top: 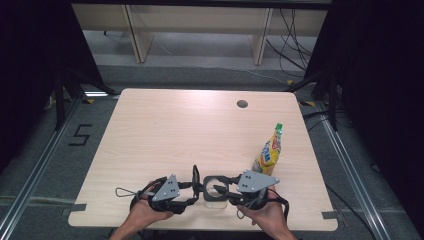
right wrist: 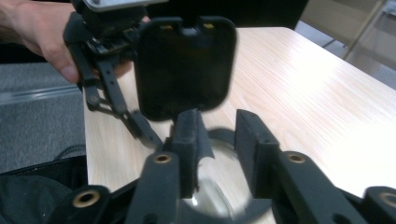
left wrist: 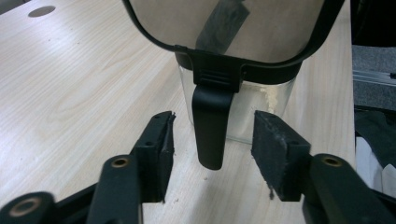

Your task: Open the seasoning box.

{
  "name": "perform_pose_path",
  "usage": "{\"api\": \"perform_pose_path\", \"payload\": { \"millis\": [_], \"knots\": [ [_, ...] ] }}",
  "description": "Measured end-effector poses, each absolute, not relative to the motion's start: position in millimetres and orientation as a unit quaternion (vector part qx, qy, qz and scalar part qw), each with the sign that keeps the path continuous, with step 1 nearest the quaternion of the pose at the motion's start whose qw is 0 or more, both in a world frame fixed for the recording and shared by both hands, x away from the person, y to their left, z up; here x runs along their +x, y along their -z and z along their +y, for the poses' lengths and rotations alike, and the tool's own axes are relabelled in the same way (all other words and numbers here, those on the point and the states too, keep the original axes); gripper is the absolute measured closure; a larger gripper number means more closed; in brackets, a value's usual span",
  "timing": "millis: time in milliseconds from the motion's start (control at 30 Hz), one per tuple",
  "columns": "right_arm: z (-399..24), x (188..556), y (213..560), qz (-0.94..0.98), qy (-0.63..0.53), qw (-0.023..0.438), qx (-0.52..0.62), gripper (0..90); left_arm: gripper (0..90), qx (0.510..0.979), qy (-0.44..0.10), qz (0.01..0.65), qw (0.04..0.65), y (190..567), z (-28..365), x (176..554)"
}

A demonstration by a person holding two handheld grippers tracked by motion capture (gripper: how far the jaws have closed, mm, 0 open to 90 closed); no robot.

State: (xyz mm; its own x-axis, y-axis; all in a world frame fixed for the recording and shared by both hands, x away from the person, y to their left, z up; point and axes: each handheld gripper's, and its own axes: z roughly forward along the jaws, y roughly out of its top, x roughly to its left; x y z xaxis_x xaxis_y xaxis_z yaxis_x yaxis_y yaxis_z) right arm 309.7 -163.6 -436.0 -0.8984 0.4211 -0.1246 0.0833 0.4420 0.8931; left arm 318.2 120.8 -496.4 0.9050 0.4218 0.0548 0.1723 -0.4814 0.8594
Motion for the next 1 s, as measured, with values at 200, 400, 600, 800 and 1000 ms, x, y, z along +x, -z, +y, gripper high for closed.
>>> {"api": "perform_pose_path", "payload": {
  "millis": [200, 400, 600, 800, 1000],
  "knots": [
    [-190, 301, 444, 0.833, -0.493, 0.174, 0.180, 57.4, 39.0, 0.852, -0.121, 0.203, 0.467, 496, 129, 312],
    [-218, 288, 448, 0.827, -0.488, 0.187, 0.208, 55.0, 35.6, 0.844, -0.124, 0.220, 0.473, 495, 137, 307],
    [-241, 283, 450, 0.822, -0.476, 0.205, 0.235, 51.8, 33.9, 0.843, -0.126, 0.228, 0.470, 495, 136, 300],
    [-267, 289, 456, 0.796, -0.460, 0.232, 0.317, 39.9, 31.8, 0.839, -0.122, 0.264, 0.459, 496, 134, 294],
    [-274, 295, 464, 0.769, -0.461, 0.229, 0.379, 31.1, 31.9, 0.837, -0.120, 0.273, 0.458, 498, 137, 291]
  ]
}}
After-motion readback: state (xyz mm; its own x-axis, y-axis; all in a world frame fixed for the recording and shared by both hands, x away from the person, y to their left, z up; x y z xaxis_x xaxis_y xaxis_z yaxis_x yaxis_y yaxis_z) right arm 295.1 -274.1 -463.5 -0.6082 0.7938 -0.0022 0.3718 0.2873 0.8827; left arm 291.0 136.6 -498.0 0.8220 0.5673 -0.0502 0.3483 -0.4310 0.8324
